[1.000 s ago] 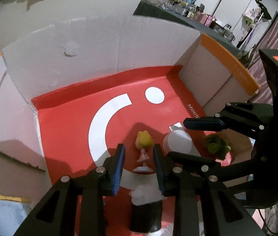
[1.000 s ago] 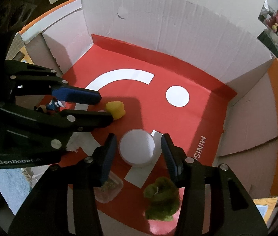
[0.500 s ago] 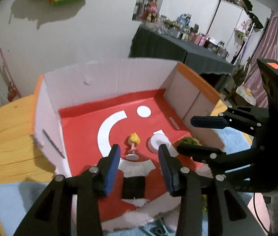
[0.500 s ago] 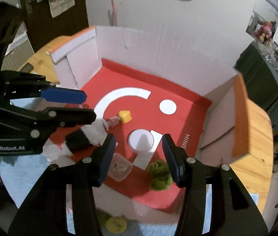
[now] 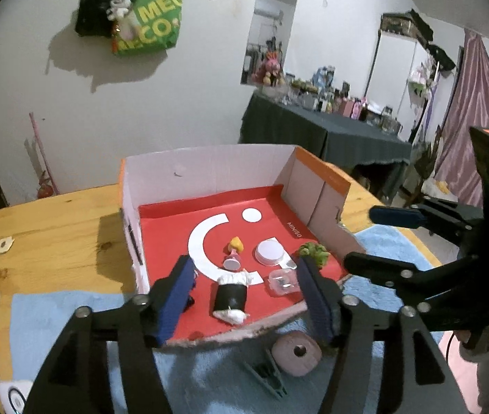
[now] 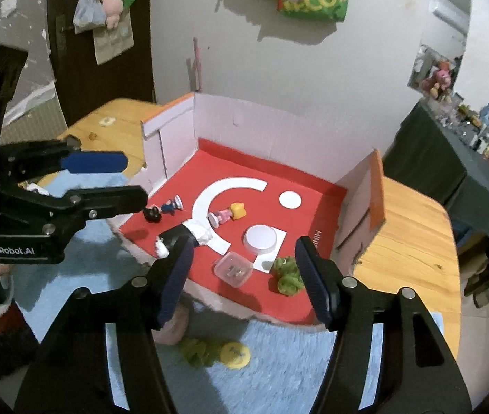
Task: Organize objects
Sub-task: 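Withdraw both tools from the box back over the towel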
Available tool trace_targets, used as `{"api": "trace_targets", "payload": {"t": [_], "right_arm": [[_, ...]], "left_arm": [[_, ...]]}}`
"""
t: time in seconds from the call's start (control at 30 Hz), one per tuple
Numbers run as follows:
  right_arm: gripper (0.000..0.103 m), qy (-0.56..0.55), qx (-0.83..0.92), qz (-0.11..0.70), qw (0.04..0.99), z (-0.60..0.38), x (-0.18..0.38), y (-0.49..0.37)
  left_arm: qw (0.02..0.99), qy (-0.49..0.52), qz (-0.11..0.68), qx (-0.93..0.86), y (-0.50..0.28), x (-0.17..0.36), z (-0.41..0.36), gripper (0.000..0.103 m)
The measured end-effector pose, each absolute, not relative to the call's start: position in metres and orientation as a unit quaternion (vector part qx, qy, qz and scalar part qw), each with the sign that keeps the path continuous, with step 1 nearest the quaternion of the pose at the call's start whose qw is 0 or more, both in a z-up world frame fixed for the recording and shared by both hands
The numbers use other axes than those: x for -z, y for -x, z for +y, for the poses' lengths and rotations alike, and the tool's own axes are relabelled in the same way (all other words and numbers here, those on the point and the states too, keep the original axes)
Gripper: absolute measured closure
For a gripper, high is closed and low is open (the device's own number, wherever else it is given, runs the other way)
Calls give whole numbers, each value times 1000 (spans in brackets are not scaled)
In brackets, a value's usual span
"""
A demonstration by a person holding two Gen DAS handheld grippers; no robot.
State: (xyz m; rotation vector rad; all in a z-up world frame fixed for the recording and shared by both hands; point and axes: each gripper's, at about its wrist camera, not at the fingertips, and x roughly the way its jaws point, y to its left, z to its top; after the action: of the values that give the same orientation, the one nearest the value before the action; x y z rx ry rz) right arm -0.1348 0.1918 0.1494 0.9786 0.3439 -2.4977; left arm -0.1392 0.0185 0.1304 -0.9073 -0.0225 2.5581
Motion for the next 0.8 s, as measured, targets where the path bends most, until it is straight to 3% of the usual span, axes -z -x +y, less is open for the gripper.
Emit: {"api": "trace_targets", "payload": {"t": [0.23, 0.5, 0.6, 0.73, 0.8], "right_arm": [[26, -300, 928, 103, 194, 205, -164, 87], [14, -266, 944, 75, 179, 212, -154, 45], [13, -257, 949, 70, 169, 211, -140, 35], [13, -260, 951, 50, 162, 212, -122, 28], [13, -258, 953, 51, 153, 212, -114, 24]], "left_arm": [[189, 298, -20, -935, 97, -127, 10, 23], [172, 286, -33, -942, 59, -112, 7, 16], [163, 286, -31, -944, 50, -104, 9, 14], [145, 290, -36, -945, 42, -89, 10, 1], [130, 294, -37, -946, 38, -80, 10, 1]]}}
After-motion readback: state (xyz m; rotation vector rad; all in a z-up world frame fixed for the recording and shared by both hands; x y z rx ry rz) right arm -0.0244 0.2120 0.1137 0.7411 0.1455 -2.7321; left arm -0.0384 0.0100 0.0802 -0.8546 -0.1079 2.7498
